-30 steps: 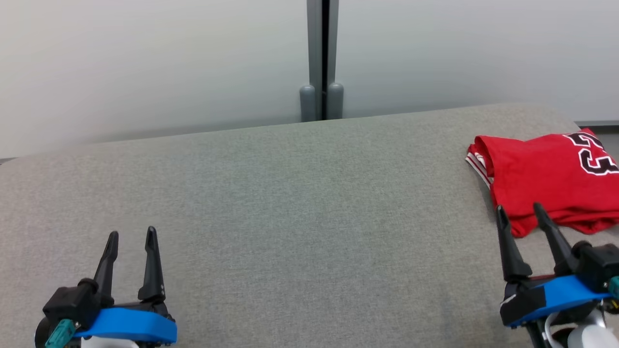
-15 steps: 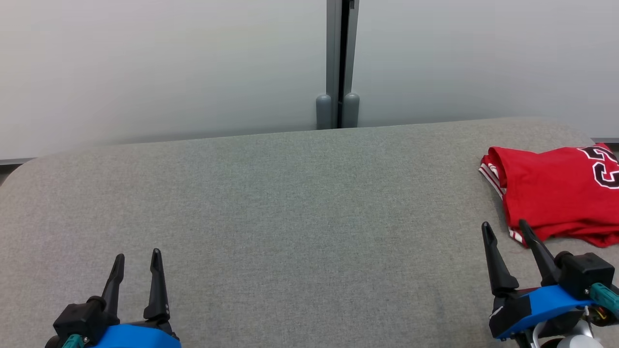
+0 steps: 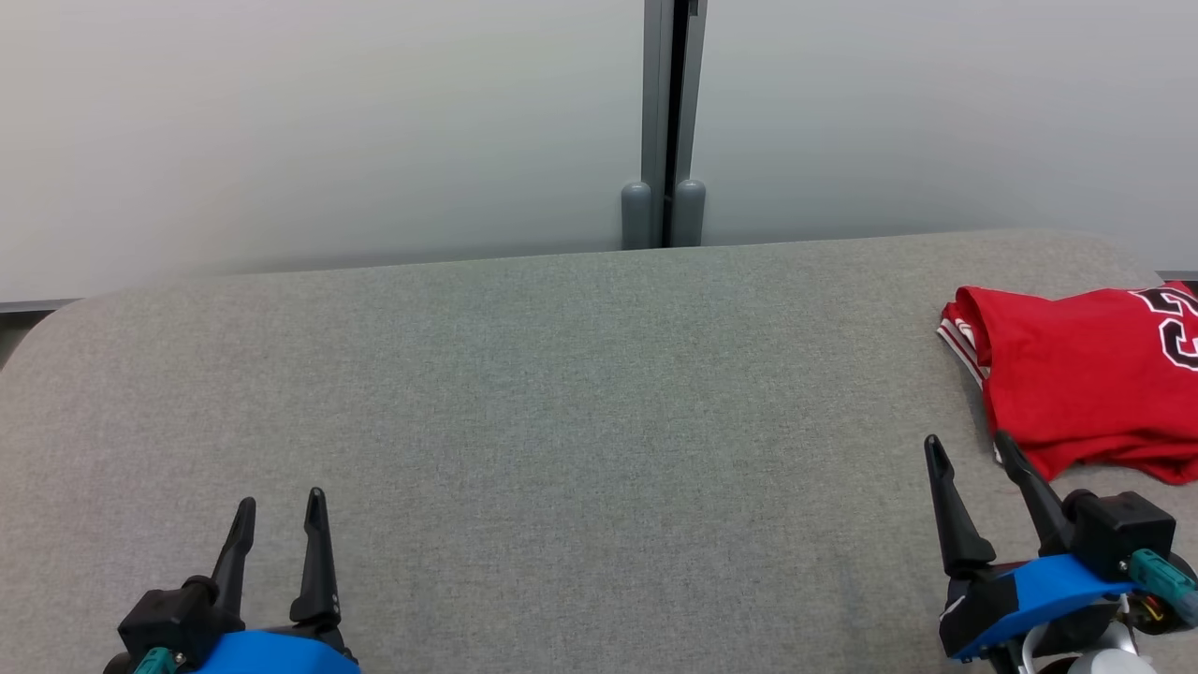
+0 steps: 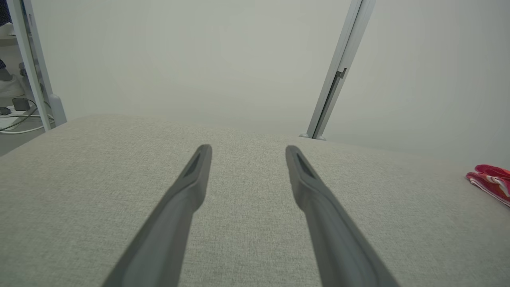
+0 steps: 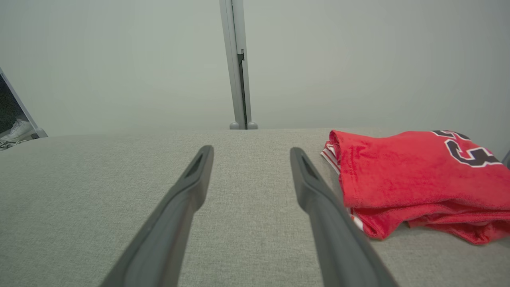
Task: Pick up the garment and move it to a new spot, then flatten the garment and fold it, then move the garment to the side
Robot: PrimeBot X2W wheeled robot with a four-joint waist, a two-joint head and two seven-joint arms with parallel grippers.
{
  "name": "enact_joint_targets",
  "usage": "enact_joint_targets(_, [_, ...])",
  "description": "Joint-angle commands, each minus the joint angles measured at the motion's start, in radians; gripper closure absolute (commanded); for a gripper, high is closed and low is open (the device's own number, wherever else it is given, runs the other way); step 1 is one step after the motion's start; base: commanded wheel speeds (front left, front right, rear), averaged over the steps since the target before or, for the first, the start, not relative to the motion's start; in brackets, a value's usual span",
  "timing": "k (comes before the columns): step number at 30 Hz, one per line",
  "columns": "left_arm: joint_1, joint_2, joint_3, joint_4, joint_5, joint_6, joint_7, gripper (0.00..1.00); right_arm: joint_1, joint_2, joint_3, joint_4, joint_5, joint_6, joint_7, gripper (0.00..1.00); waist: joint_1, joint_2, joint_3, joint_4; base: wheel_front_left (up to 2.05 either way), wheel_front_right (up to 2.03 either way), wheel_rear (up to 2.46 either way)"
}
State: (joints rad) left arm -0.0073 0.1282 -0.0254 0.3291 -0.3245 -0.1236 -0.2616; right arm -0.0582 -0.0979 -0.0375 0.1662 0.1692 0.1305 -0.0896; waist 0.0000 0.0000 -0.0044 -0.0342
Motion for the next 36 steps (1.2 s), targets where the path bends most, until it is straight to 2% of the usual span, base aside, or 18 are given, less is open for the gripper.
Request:
enact_joint_targets(1, [-0.014, 0.001, -0.004, 0.005, 0.0, -0.004, -0.004, 0.0, -0.013, 0.007, 0.002, 0.003, -0.003, 0.001, -0.007, 0.0, 0.0, 0.0, 0.0, -0.001, 0.0, 0.0, 0.0])
enact_joint_targets(3, [-0.015, 0.004, -0.007, 0.007, -0.006, -0.006, -0.004, 0.0, -0.012, 0.008, 0.004, 0.006, -0.002, 0.001, -0.009, 0.0, 0.0, 0.0, 0.0, -0.001, 0.0, 0.0, 0.0])
enact_joint_targets(4, [0.0, 0.0, -0.009, 0.005, -0.004, 0.0, 0.0, 1.0, 0.0, 0.005, 0.003, 0.007, 0.001, 0.0, -0.003, 1.0, 0.0, 0.0, 0.0, -0.001, 0.0, 0.0, 0.0])
enact_joint_targets(9, [0.021, -0.014, -0.015, 0.04, -0.023, 0.0, 0.011, 1.0, 0.019, 0.009, 0.0, 0.05, 0.016, 0.0, 0.005, 1.0, 0.0, 0.0, -0.001, -0.001, 0.0, 0.0, 0.0])
enact_joint_targets(36, [-0.024, -0.035, 0.038, -0.004, -0.447, -0.003, 0.133, 1.0, -0.006, 0.022, -0.025, 0.056, 0.495, 0.0, 0.071, 1.0, 0.0, 0.0, 0.001, 0.007, 0.0, 0.0, 0.0])
